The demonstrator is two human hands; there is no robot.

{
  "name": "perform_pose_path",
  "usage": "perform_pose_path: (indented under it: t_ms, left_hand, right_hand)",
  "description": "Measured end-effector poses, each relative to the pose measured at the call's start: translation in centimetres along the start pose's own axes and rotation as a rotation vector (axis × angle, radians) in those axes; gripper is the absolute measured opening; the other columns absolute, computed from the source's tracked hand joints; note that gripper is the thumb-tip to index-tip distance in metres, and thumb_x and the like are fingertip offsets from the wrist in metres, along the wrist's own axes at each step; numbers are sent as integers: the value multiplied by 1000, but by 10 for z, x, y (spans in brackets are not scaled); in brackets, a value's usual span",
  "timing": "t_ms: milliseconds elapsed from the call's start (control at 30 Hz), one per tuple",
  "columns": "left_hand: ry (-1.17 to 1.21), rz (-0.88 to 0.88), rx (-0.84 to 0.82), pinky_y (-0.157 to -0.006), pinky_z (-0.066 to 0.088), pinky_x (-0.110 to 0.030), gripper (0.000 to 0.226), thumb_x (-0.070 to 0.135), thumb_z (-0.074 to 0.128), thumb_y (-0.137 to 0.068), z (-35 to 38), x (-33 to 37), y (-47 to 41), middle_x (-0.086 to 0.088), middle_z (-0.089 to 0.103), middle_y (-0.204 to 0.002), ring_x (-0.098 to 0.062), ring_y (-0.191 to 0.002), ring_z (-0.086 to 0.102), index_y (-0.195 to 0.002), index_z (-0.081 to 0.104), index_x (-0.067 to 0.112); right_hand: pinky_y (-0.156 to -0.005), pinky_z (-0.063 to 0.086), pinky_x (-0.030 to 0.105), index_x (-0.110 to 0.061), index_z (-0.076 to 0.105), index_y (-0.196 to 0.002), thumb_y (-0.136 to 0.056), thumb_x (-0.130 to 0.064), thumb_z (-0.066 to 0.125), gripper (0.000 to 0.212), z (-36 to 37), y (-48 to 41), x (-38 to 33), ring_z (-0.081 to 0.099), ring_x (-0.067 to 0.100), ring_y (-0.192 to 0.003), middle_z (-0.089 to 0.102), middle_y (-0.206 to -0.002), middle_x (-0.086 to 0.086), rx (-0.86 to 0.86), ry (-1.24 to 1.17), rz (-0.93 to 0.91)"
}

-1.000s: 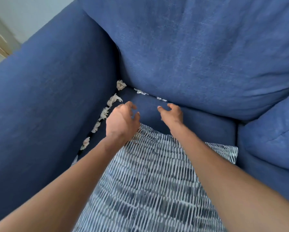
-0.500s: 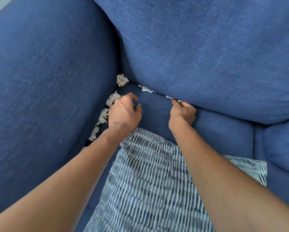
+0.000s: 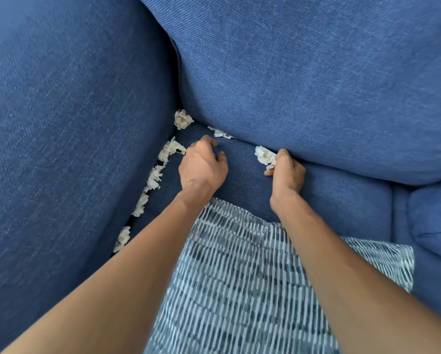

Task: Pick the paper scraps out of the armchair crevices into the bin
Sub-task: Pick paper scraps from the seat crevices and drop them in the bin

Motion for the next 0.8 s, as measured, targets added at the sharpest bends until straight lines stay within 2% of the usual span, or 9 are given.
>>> perform_pose_path:
  t_ms: [67, 133, 233, 300, 400, 467, 600, 700, 800]
  left_hand:
    - [-2, -22, -4, -84, 50, -35, 37, 34, 59, -93, 1, 4, -5, -3, 70, -108, -24, -103, 64, -127, 55, 19]
    - [-9, -45, -4, -89, 51, -39, 45, 39, 61, -92, 3, 8, -12, -5, 71, -108, -25, -107, 63, -129, 52, 16]
    - [-25, -79, 19, -86, 47, -34, 50, 47, 66, -88, 6, 14, -22, -5, 70, -113, -27, -111, 63, -126, 56, 16]
    - [-6, -114, 43, -85, 46, -32, 54, 51, 70, -84, 9, 17, -27, -5, 68, -119, -27, -113, 62, -125, 60, 18]
    - [75, -184, 101, -91, 47, -33, 60, 53, 76, -78, 17, 18, -28, -1, 67, -123, -23, -118, 60, -127, 63, 23]
    - [121, -208, 154, -89, 46, -31, 56, 51, 77, -77, 21, 16, -29, 2, 69, -120, -21, -118, 61, -125, 66, 26]
    - [185, -242, 219, -85, 48, -29, 28, 42, 72, -85, 23, 14, -33, 1, 74, -108, -22, -106, 66, -109, 76, 29]
    - [217, -237, 238, -83, 52, -30, 17, 35, 71, -86, 21, 13, -36, 2, 76, -98, -21, -97, 69, -98, 79, 25]
    - [252, -219, 229, -78, 52, -29, 15, 33, 73, -85, 20, 10, -34, 4, 75, -88, -19, -89, 70, -94, 78, 22]
  right_hand:
    - [-52, 36, 25, -19, 60, -65, -89, -28, 48, 28, -3, 1, -1, 50, 2, -34, 62, -53, 2, -7, 4, 14]
    - [-52, 38, 25, -17, 60, -67, -92, -28, 46, 30, -4, 0, -1, 52, 2, -33, 67, -66, 6, -13, -5, 6]
    - [-53, 38, 26, -16, 59, -71, -94, -29, 44, 31, -6, -1, 1, 53, 1, -32, 69, -77, 12, -14, 13, 10]
    - [-53, 38, 26, -15, 60, -71, -93, -28, 45, 29, -6, -3, 2, 53, 0, -33, 69, -73, 10, -16, 24, 15]
    - [-57, 39, 27, -16, 60, -65, -90, -25, 47, 29, -4, -5, 4, 56, 4, -37, 65, -57, 2, -9, 20, 8]
    - [-56, 39, 25, -15, 59, -62, -90, -24, 49, 31, -2, -7, 6, 55, 4, -36, 66, -58, 4, -8, 20, -9]
    - [-43, 35, 10, -13, 59, -66, -89, -22, 51, 27, -1, -11, 10, 49, -1, -31, 67, -65, 11, -16, 30, -34]
    - [-52, 38, 18, -13, 63, -69, -88, -23, 52, 24, -2, -9, 10, 50, -1, -34, 66, -55, 6, -29, 29, -11]
    - [-58, 37, 25, -16, 61, -67, -87, -24, 52, 24, -2, -7, 9, 58, 7, -47, 60, -41, -1, -42, 31, 26]
Point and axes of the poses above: each hand's wrist, its own y-axis away from the middle knuckle, its own z-axis out of the palm, x = y × z, the point moved 2 cm from there along -y, towards the middle knuckle
